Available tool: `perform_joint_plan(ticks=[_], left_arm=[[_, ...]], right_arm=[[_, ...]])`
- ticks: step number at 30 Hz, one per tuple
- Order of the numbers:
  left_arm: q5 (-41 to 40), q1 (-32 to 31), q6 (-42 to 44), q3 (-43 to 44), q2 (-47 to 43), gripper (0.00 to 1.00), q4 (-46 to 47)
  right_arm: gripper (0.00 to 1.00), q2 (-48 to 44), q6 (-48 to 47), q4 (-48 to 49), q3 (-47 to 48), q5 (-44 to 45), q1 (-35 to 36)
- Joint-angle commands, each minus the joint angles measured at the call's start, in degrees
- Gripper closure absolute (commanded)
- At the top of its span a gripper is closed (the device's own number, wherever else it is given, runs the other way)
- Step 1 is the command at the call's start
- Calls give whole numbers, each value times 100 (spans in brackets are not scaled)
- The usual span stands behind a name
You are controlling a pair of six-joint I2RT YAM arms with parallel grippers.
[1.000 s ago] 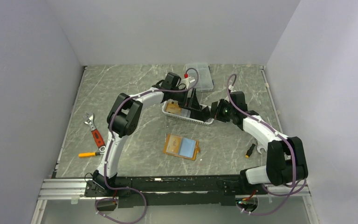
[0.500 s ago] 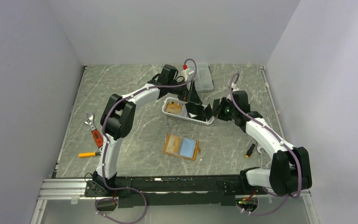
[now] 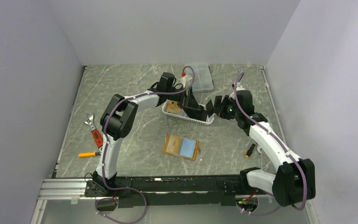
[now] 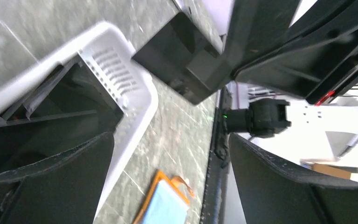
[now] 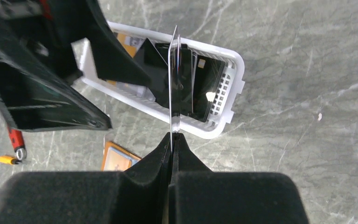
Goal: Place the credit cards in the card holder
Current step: Place the credit card in the storage box.
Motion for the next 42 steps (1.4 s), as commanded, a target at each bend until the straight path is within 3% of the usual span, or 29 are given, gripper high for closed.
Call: perform_joint_plan(ticks=[1, 4, 7, 18, 19, 20, 21, 22, 23, 24, 25, 26, 30, 34, 42], left_arm=[[694, 10, -2233, -714, -246, 0, 2665], [816, 35, -3668, -1053, -161, 1, 4359], [744, 72, -4540, -1169, -99, 1, 5351], [384, 179, -4923, -1309, -74, 5, 5512], [380, 179, -4890, -1284, -66, 4, 5479], [383, 182, -4881, -1262, -46, 4, 5472], [372, 193, -4891, -1259, -6, 4, 5488], [369, 207, -4900, -1261, 6, 5, 5541], [358, 221, -4867, -1256, 28, 4, 5498], [339, 234, -4825, -1281, 39, 4, 5490], [332, 250, -4777, -1288, 46, 5, 5456], [337, 259, -4716, -1289, 40, 5, 5382], [326, 322, -4460, -1407, -39, 6, 5199], [263, 341, -3517, -1430, -247, 5, 4231], [580, 336, -4714, -1058, -37, 6, 5419]], right_arm=[[100, -349, -63, 460, 233, 51, -37], [100, -428, -63, 808, 124, 51, -89], [100, -457, -63, 1111, 6, 51, -132], [100, -463, -63, 2527, -431, 51, -271], [78, -430, -63, 2736, -509, 51, -275], [100, -406, -63, 2996, -586, 51, -270], [100, -372, -63, 3206, -659, 51, -272], [100, -335, -63, 3421, -735, -1697, -279], [100, -294, -63, 3562, -783, -2419, -274], [100, -251, -1409, 3704, -812, -2577, -272], [100, -181, 2325, 3816, -841, -2685, -275], [100, -148, 2824, 3855, -840, -2741, -276], [100, -76, 2782, 3676, -834, -2753, -271], [100, 3, 2583, 3524, -854, -2694, -272], [100, 367, 2371, 3427, -767, -3003, -256]])
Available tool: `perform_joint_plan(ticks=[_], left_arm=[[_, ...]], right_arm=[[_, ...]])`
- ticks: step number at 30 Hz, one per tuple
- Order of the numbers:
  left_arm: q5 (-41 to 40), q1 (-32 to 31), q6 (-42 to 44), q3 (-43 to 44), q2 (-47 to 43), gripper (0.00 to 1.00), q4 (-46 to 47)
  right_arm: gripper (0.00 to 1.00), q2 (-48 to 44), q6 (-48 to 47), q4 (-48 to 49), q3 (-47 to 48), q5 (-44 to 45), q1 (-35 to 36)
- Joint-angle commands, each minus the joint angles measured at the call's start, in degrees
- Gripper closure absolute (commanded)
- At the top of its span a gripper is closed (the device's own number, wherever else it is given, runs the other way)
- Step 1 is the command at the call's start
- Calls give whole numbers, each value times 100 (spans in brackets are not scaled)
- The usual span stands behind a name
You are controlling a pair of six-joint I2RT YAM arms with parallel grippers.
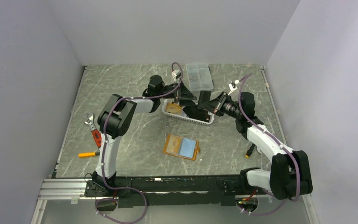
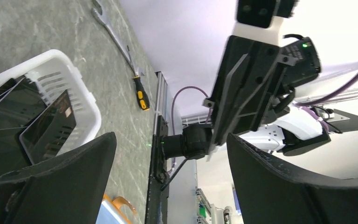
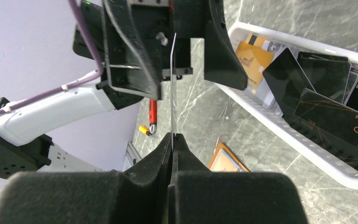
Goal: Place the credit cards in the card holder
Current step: Place the credit card in the storage box, then turn over the card slot in the card holder.
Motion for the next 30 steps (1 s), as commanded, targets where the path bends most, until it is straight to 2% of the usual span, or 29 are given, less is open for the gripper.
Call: perform_joint_plan(ticks=[1, 6, 12, 14, 17, 21, 24, 27, 30], left_arm=[[240, -6, -761, 375, 11, 7, 1100], [346, -67, -1251, 538, 75, 8, 1710], [435, -147, -1407, 552, 119, 15, 1911], [429, -140, -1431, 469, 87, 24, 1954], [429, -138, -1509, 300, -23, 46, 2092], [425, -127, -1376, 34, -274, 66, 2014], [474, -115, -1425, 23, -321, 76, 2014], [523, -106, -1564, -37, -344, 80, 2181], [567, -39, -1411, -192, -461, 93, 2001]], right_arm=[[100, 216, 21, 232, 54, -383, 29], [100, 411, -55, 252, 156, -502, 172], [100, 535, -129, 230, 307, -491, 338], [100, 537, -134, 222, 319, -483, 342], [100, 500, -150, 234, 304, -433, 343], [100, 475, -104, 404, 293, -505, 341], [100, 539, 22, 629, 243, -616, 343], [100, 517, 15, 648, 231, -648, 328], [89, 431, -13, 623, 238, -688, 315]])
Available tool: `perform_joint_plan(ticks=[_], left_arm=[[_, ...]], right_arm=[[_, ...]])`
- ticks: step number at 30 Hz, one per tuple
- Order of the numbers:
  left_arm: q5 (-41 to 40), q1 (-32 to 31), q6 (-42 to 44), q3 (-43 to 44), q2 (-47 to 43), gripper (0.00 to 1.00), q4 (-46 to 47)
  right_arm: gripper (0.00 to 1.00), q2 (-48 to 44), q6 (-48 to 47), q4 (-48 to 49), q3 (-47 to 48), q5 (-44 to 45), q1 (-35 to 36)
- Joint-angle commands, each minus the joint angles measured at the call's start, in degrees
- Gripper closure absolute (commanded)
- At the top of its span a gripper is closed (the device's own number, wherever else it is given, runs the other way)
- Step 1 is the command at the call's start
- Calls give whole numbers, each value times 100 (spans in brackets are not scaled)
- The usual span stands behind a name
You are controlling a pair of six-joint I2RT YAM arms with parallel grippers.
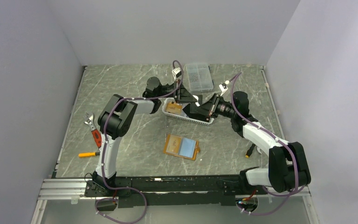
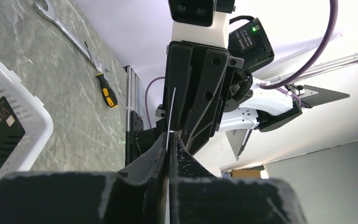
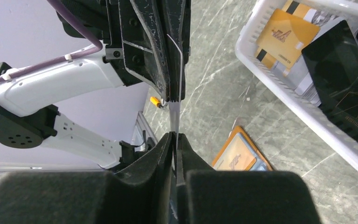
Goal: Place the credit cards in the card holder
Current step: Turn over the card slot in the card holder.
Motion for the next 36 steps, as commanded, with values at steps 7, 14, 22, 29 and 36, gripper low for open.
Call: perform_joint_plan(ticks=[7, 14, 22, 29, 36], left_arm=[[310, 166, 114, -375, -638, 100, 242], [318, 165, -64, -332, -614, 100, 413], [329, 157, -29, -373, -600, 100, 384], [305, 158, 53, -404, -658, 100, 289], [271, 163, 72, -472, -715, 100, 279]], right_arm=[[60, -211, 154, 562, 74, -136, -238], [72, -78, 815, 1615, -109, -362, -278], [83, 4, 988, 1885, -150, -369, -77], [91, 42, 1183, 2134, -331, -274, 91], [98, 181, 1250, 2244, -185, -169, 273]])
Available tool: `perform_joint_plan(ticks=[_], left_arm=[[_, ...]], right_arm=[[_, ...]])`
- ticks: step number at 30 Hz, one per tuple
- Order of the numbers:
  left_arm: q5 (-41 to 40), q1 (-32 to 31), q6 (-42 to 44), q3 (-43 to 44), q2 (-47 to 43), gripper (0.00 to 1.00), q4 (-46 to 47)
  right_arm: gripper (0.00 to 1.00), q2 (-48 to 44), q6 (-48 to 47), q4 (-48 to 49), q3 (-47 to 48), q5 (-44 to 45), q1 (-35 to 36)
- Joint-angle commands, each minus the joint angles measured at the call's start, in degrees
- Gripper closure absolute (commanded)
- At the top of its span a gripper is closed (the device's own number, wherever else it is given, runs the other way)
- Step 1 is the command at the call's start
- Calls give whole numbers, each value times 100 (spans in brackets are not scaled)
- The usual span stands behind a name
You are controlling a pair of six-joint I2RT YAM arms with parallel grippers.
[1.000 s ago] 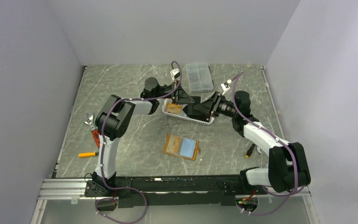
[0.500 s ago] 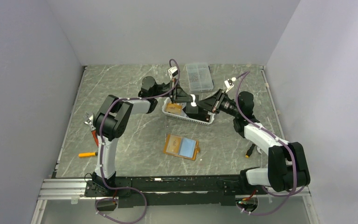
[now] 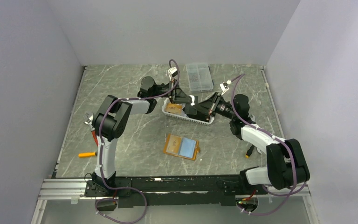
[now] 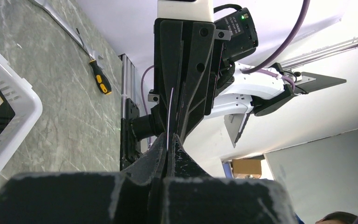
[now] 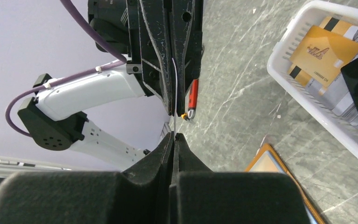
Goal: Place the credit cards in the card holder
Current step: Turn over the card slot in the card holder.
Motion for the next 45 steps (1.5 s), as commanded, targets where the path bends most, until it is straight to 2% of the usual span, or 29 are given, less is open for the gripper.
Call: perform_joint_plan(ticks=[1, 5, 6, 8, 9, 12, 16, 18, 21, 23, 28, 33, 45], left_arm=[[-111, -30, 155, -75, -314, 100, 151], [-54, -26, 240, -117, -390, 98, 46], [-10, -26, 301, -117, -423, 92, -38], [43, 18, 672, -196, -622, 68, -369], [66, 55, 1036, -286, -793, 59, -721], [71, 174, 2671, -562, -1474, 42, -2538], [-573, 231, 6211, -226, -2166, 39, -7542], [-1148, 251, 7152, -334, -2302, 32, -8632], [-1339, 298, 7964, -756, -2356, 24, -9449], [-1411, 301, 8265, -1043, -2345, 23, -9725], [-1620, 286, 8506, -1479, -2224, 24, -9683], [-1770, 134, 8589, -1679, -1903, 25, -9523], [-2085, 24, 8628, -1767, -1778, 29, -9268]], right_arm=[[100, 58, 170, 635, 181, -68, 186], [100, 51, 189, 606, 154, 4, 191], [100, 8, 114, 428, 166, 41, 188], [100, -138, -136, -95, 178, 115, 183], [100, -246, -405, -717, 203, 179, 183], [100, -660, -1023, -2040, 121, 466, 220], [100, -1053, -1461, -3396, -132, 1076, 667], [100, -1087, -1548, -4026, -176, 1541, 1134], [100, -1252, -1442, -4573, -366, 1924, 1598], [100, -1557, -1401, -4864, -559, 2035, 1632], [100, -1939, -1279, -5350, -886, 1840, 1642], [100, -2283, -1104, -5395, -1296, 1878, 1666], [100, -1931, -1320, -5397, -1217, 1952, 1653]])
